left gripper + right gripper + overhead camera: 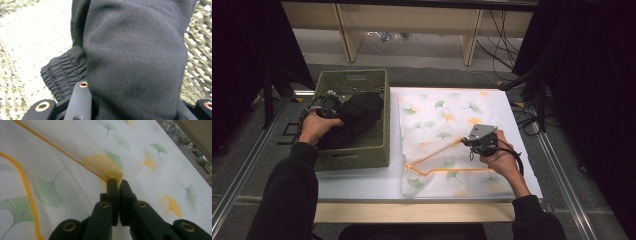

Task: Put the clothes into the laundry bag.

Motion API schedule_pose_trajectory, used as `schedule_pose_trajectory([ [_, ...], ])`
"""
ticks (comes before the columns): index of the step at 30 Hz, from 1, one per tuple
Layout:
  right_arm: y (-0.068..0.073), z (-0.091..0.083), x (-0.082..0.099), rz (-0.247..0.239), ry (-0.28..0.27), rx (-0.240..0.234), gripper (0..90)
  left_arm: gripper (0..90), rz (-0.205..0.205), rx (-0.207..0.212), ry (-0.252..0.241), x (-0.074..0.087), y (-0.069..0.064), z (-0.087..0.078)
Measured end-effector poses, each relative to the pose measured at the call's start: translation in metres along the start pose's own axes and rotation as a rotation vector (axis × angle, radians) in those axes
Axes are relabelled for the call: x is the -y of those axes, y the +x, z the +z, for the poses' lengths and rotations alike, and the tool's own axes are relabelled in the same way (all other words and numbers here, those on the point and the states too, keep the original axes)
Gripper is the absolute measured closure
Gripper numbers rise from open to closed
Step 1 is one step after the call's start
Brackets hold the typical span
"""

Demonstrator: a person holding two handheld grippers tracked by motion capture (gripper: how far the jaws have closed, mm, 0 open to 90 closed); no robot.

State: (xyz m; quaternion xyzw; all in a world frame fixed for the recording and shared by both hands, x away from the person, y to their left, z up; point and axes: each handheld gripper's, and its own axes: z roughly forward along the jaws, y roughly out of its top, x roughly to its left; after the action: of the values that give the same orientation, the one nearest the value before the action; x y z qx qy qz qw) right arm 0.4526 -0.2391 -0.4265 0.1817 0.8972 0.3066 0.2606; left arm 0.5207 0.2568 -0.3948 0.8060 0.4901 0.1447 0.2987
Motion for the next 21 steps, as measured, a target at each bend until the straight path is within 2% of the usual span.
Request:
schedule_pose_trajectory([
  [2,0.000,0.000,0.000,0.004,0.001,0.001,90.0,68.3,-0.010,0.017,-0.018,-0.001,0.001,-0.006],
  [6,0.000,0.000,0.000,0.005,0.002,-0.002,90.0,68.3,-0.030,0.016,-0.064,-0.006,-0.001,-0.016],
  [9,0.000,0.000,0.000,-0.004,0.003,-0.002,90.0,68.3,0.002,0.008,-0.080,-0.010,-0.004,-0.027],
  [10,-0.001,0.000,0.000,-0.020,-0.006,0.001,90.0,68.3,-0.005,0.017,-0.092,-0.012,-0.006,-0.031],
  [12,-0.002,0.000,0.000,-0.027,-0.008,0.006,90.0,68.2,0.005,0.035,-0.100,-0.015,-0.008,-0.040],
  [13,0.000,0.000,0.000,0.003,0.006,-0.005,90.0,68.2,0.009,0.035,-0.104,-0.017,-0.010,-0.045],
  [14,0.000,-0.001,0.000,0.000,0.006,-0.008,90.0,68.2,0.010,0.043,-0.108,-0.018,-0.012,-0.049],
  [16,0.001,-0.001,0.000,0.023,0.006,0.001,90.0,68.2,0.020,0.048,-0.116,-0.020,-0.016,-0.057],
  [18,0.000,-0.001,0.000,-0.001,0.004,0.002,90.0,68.2,0.023,0.075,-0.115,-0.023,-0.020,-0.065],
  [20,0.000,0.000,0.000,-0.008,0.005,0.001,90.0,68.2,0.030,0.101,-0.133,-0.024,-0.025,-0.074],
  [21,-0.002,0.000,0.000,-0.041,-0.008,0.006,90.0,68.2,0.035,0.110,-0.139,-0.024,-0.027,-0.078],
])
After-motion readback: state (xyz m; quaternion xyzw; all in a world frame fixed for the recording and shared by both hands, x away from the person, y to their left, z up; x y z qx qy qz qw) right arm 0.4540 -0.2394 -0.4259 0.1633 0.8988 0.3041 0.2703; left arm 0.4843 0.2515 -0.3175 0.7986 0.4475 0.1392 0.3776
